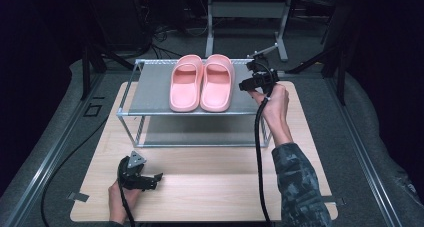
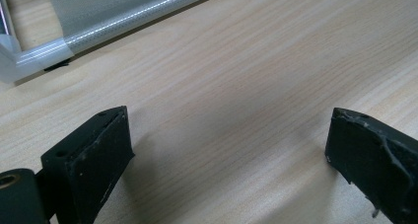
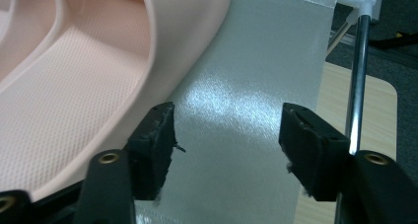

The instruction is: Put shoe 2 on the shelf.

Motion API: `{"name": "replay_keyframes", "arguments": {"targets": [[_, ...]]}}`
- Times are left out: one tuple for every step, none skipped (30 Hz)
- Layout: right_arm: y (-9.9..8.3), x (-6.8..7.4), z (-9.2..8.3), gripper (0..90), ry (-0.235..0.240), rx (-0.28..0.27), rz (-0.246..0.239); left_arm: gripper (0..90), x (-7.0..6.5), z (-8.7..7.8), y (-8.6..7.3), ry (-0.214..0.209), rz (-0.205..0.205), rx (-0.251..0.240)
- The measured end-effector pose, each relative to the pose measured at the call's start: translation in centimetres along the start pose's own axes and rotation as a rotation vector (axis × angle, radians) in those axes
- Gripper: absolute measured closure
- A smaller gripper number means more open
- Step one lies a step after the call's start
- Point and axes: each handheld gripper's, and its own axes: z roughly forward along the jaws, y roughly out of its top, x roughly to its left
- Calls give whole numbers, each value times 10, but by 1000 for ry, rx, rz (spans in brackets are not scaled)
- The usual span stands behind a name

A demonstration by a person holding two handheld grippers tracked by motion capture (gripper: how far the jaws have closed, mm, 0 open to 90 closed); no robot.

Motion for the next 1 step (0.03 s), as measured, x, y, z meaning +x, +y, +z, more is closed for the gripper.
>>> {"name": "replay_keyframes", "arguments": {"targets": [[-2,-1,-2,339,1,3,-2,36,0,0,0,0,0,0]]}}
